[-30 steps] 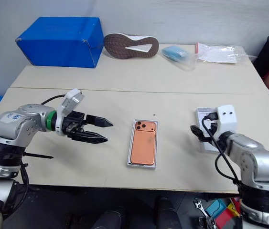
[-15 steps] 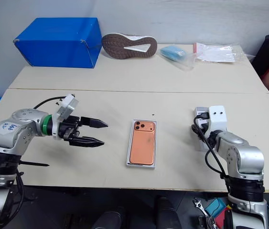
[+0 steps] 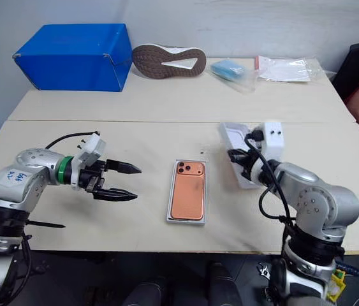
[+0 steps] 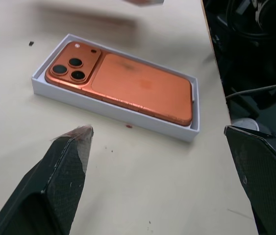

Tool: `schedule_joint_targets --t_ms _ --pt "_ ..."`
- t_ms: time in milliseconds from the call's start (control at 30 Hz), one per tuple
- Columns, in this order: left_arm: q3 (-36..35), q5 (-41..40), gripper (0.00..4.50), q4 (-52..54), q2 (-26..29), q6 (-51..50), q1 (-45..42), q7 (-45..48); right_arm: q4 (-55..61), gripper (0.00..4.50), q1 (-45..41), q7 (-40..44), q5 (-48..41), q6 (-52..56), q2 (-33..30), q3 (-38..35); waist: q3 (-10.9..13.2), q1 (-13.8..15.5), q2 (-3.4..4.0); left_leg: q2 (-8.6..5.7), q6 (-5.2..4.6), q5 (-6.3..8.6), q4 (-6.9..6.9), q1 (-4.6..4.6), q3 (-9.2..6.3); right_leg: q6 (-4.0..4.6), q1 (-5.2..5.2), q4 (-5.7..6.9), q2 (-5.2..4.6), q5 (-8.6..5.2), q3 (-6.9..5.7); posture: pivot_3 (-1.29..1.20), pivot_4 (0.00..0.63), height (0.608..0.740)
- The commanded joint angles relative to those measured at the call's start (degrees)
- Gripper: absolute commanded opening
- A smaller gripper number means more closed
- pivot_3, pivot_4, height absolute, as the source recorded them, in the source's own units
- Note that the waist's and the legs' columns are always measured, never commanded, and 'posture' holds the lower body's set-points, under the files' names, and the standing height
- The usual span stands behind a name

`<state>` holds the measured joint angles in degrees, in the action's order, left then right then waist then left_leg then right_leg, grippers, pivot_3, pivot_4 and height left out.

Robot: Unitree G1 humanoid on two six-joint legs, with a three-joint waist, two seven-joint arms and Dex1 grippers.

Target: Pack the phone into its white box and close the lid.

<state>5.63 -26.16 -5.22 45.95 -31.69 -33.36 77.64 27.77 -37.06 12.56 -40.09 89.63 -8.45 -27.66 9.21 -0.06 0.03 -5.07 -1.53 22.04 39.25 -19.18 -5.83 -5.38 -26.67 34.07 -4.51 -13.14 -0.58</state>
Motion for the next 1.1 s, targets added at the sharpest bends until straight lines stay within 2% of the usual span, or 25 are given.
schedule_joint_targets --t_ms 33,133,233,367,500,733,900,1100 --pt "-0.8 0.87 4.5 0.71 1.26 1.06 0.19 0.37 -0.24 0.01 -3.21 -3.91 -10.43 2.87 7.91 -3.2 0.0 -0.13 0.03 -0.01 0.0 0.0 0.0 0.0 0.0 0.0 -0.01 0.0 0.0 0.0 0.0 0.0 0.15 0.74" --pt "-1.34 1.83 4.5 -0.16 2.0 1.61 0.91 -0.01 -5.92 0.01 -5.33 -10.31 -17.12 2.87 16.64 -4.62 0.01 -0.49 0.12 -0.02 0.01 0.0 -0.03 0.01 0.03 0.0 -0.1 0.1 0.01 0.0 0.02 0.0 0.15 0.74" --pt "-1.93 2.51 4.5 0.11 2.62 1.89 1.93 -0.8 -11.12 0.01 -5.02 -13.91 -19.24 2.87 20.95 -1.89 0.01 -0.68 0.16 -0.09 0.01 -0.01 -0.02 0.01 0.02 0.0 -0.17 0.25 -0.03 0.0 0.0 0.0 0.15 0.74" --pt "-3.46 1.36 4.5 3.39 4.04 0.04 4.25 -1.94 -17.24 0.01 -5.68 -19.7 -21.78 2.15 28.92 -4.78 0.02 -0.94 0.17 -0.17 -0.04 -0.03 -0.02 0.0 0.05 0.0 -0.26 0.38 -0.07 0.0 0.02 0.0 0.15 0.74" --pt "-4.95 0.49 4.5 5.83 5.34 -1.51 6.2 -2.63 -21.64 0.01 -4.25 -27.71 -31.73 -4.79 33.57 -4.39 0.02 -1.67 0.18 -0.15 -0.03 -0.03 -0.04 0.01 0.05 0.0 -0.3 0.45 -0.08 0.0 0.02 0.0 0.15 0.74" --pt "-5.24 0.7 4.5 6.32 5.17 -2.42 6.03 -3.84 -25.8 0.01 -2.71 -36.85 -48.6 -15.97 28.69 6.41 0.07 -2.83 0.28 -0.07 0.05 -0.07 -0.08 -0.01 0.19 0.02 -0.46 0.52 -0.05 -0.01 0.1 0.0 0.15 0.74" --pt "-5.1 0.39 4.5 6.76 4.51 -2.26 6.13 -4.6 -26.3 0.01 -0.19 -39.17 -55.73 -20.47 23.02 15.02 0.07 -3.2 0.28 -0.08 0.05 -0.07 -0.11 -0.03 0.19 0.02 -0.6 0.7 -0.06 -0.01 0.14 0.0 0.15 0.74" --pt "-4.26 1.01 4.5 5.33 3.52 -1.49 5.02 -4.76 -29.48 0.01 1.87 -38.08 -58.55 -24.88 21.81 22.84 0.07 -3.16 0.28 -0.1 0.04 -0.07 -0.1 -0.04 0.2 0.02 -0.6 0.69 -0.06 -0.01 0.16 0.0 0.15 0.74"
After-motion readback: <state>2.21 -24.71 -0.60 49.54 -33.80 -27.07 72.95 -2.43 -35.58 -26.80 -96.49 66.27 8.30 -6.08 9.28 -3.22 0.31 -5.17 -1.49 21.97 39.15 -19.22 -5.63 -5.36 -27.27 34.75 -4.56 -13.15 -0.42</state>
